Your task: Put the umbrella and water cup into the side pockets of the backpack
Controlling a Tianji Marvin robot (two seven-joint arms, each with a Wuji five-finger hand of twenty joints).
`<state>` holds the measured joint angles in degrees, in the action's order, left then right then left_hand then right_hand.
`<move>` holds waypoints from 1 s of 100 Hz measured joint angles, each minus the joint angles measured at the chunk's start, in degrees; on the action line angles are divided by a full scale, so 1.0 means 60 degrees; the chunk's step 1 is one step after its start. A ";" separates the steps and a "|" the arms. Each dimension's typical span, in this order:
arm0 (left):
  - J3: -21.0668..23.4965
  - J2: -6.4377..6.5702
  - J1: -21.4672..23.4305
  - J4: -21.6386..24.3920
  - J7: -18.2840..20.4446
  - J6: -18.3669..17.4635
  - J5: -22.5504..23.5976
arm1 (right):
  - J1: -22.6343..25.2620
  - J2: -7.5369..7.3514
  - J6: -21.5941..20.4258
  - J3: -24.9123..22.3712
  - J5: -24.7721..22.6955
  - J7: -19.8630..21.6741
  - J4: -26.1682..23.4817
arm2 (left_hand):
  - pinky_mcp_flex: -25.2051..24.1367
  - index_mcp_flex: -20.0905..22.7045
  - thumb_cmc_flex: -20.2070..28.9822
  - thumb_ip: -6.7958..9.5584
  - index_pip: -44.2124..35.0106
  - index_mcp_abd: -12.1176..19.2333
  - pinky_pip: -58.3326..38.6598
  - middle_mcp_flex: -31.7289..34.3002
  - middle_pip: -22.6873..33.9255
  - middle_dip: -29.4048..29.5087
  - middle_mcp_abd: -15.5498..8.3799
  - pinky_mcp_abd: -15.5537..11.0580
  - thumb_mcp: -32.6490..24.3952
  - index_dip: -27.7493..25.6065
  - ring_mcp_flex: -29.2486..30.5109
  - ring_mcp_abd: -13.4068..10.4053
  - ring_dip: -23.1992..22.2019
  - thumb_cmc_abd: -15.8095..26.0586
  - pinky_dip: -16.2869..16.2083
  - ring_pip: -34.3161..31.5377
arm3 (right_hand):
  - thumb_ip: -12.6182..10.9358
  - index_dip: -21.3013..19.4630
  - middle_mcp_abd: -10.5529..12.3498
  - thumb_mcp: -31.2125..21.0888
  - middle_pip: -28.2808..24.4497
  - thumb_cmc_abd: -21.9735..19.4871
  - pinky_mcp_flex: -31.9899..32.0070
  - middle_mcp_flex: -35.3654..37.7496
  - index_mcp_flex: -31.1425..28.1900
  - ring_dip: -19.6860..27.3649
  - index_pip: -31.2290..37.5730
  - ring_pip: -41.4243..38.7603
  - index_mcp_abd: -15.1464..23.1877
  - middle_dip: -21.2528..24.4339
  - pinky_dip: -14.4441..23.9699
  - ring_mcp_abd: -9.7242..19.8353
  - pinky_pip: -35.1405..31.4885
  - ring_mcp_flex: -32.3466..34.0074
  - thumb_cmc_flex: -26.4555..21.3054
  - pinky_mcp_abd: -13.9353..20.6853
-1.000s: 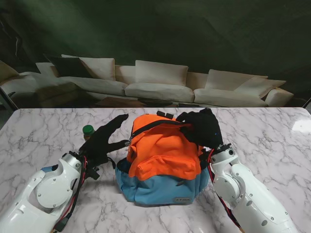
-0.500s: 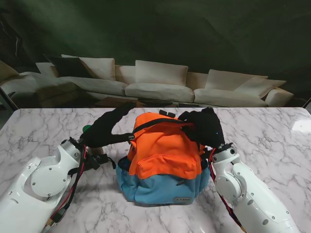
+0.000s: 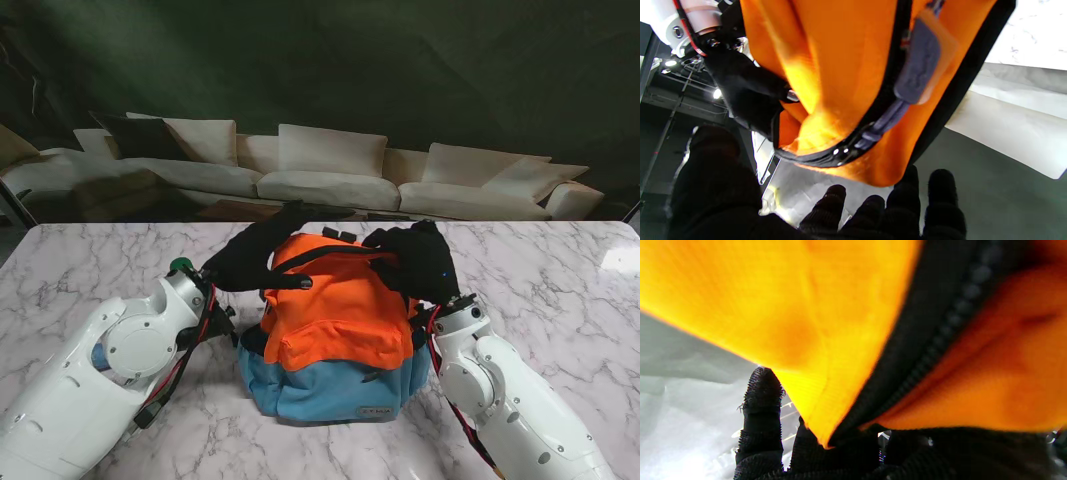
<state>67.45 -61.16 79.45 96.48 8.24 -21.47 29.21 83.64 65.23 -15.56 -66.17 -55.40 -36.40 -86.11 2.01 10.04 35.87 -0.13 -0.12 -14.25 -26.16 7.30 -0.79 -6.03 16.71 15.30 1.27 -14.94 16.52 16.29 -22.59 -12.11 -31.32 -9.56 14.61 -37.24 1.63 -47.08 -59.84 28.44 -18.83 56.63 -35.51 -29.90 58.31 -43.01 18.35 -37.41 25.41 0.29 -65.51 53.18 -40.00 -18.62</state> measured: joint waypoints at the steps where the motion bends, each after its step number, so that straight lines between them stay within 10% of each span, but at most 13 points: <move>1: -0.0030 -0.0001 -0.0033 -0.0026 0.0000 0.0025 0.0011 | -0.0002 0.0000 -0.0002 0.0006 -0.0002 -0.0001 -0.0001 | 0.0011 0.0000 0.0064 0.0000 0.0000 -0.0019 0.0000 0.0000 0.0000 -0.0009 0.0000 0.0000 0.0000 0.0002 0.0000 0.0000 0.0000 -0.0060 0.0000 0.0000 | 0.0000 0.0003 0.0000 0.0000 0.0000 0.0000 0.0000 0.0000 0.0000 0.0000 0.0000 0.0002 0.0000 0.0000 0.0000 0.0000 0.0000 0.0000 0.0000 0.0000; 24: -0.0470 -0.0071 -0.0662 -0.0564 -0.0078 0.0446 0.0327 | 0.0002 -0.0019 -0.0152 0.0098 -0.0111 0.0009 -0.0086 | 0.0337 0.0000 0.0894 0.0000 0.0000 -0.0408 -0.0648 0.0038 0.0000 -0.0436 0.0325 -0.0161 -0.0014 0.0103 0.0329 -0.0006 -0.0014 -0.0923 0.0000 -0.0221 | 0.0000 0.0104 0.0000 0.0000 -0.0009 -0.0003 0.0000 0.0006 0.0000 0.0000 0.0007 0.0011 0.0001 -0.0086 -0.0015 0.0000 0.0000 0.0002 0.0000 0.0000; 41: -0.0852 -0.0041 -0.1053 -0.0701 0.0567 0.0932 -0.0202 | 0.0025 -0.0050 -0.0265 0.0138 -0.0201 0.0010 -0.0151 | 0.1033 0.0060 0.2121 0.0000 -0.0408 -0.0823 -0.2215 0.2180 0.0486 -0.1159 0.0481 -0.0384 -0.0264 -0.0795 0.1737 -0.0225 -0.0502 -0.0925 0.0001 -0.0836 | 0.0000 0.0107 0.0000 0.0000 -0.0059 -0.0004 0.0000 0.0107 0.0000 0.0000 0.0007 0.0030 0.0001 -0.0087 -0.0019 0.0000 0.0000 0.0096 0.0000 0.0000; 57: -0.1222 -0.0018 -0.1328 -0.0828 0.0540 0.1211 0.0233 | 0.0072 -0.0061 -0.0274 0.0159 -0.0197 0.0006 -0.0173 | 0.2163 0.2777 0.3471 0.0006 -0.2186 -0.0141 -0.4273 0.5236 0.2680 -0.3133 -0.0955 -0.0503 -0.0392 -0.2436 0.3932 -0.0586 -0.1566 -0.0903 0.0001 -0.2040 | 0.0000 0.0137 0.0154 0.0000 -0.0125 -0.0006 0.0003 0.0114 0.0000 0.0051 0.0009 0.0214 0.0001 -0.0092 -0.0035 0.0001 0.0038 0.0096 -0.0002 0.0000; 68: -0.1459 -0.0037 -0.1485 -0.0989 0.0139 0.1264 0.0581 | 0.0158 -0.0066 -0.0289 0.0129 -0.0143 0.0224 -0.0270 | 0.3314 0.4059 0.4576 0.0006 -0.4507 0.0512 -0.5880 0.7493 0.2976 -0.5718 -0.1412 -0.0511 -0.0391 -0.4198 0.5578 -0.0619 -0.2738 -0.0919 -0.0108 -0.3536 | 0.0000 0.0845 0.0194 0.0220 0.0151 -0.0218 0.0023 -0.0031 0.0246 0.0178 0.0260 0.0661 -0.0096 0.0085 -0.0123 -0.0021 0.0114 0.0072 -0.0201 -0.0003; 78: -0.1580 -0.0106 -0.1521 -0.1140 -0.0451 0.1244 0.0688 | 0.0359 -0.0073 -0.0357 -0.0098 -0.0138 0.0677 -0.0556 | 0.3801 0.4310 0.4830 0.0006 -0.6055 0.0753 -0.6492 0.8144 0.3116 -0.6064 -0.1544 -0.0507 -0.0365 -0.4176 0.6111 -0.0705 -0.3106 -0.0925 -0.0117 -0.4270 | -0.0018 0.1815 0.0016 0.0288 0.0859 -0.0667 0.0173 -0.0888 0.0896 0.0363 0.0455 0.1189 -0.0422 0.0426 -0.0140 -0.0187 0.0148 -0.0483 -0.0203 -0.0005; 100: -0.1593 -0.0258 -0.1539 -0.1280 -0.1268 0.0770 0.1225 | 0.0883 -0.0136 -0.0400 -0.0565 -0.0013 0.1527 -0.1359 | 0.3955 0.4321 0.4932 0.0006 -0.6964 0.0916 -0.6614 0.8329 0.3485 -0.6059 -0.1655 -0.0506 -0.0365 -0.3804 0.6236 -0.0734 -0.3212 -0.0927 -0.0117 -0.4537 | -0.1331 0.1358 -0.0819 0.0664 0.2657 -0.1090 0.0774 -0.4777 0.2411 0.1001 -0.2426 0.2284 -0.2103 0.2064 -0.0142 -0.0544 0.0449 -0.2431 0.3121 -0.0005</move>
<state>57.89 -62.71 70.22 88.80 0.64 -16.85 36.56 88.94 64.41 -17.96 -69.56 -55.47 -27.23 -94.27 25.74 35.96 65.46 -0.10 -41.90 -8.76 -65.84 57.27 20.12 -42.38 6.78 12.27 -0.92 -37.77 53.94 11.88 -41.87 -17.67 -32.02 -36.79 6.63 -29.10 -3.28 -43.09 -43.90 21.90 -14.19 27.96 -21.04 -23.90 43.75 -29.31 5.73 -25.02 24.55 -2.98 -62.81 38.59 -21.27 -18.64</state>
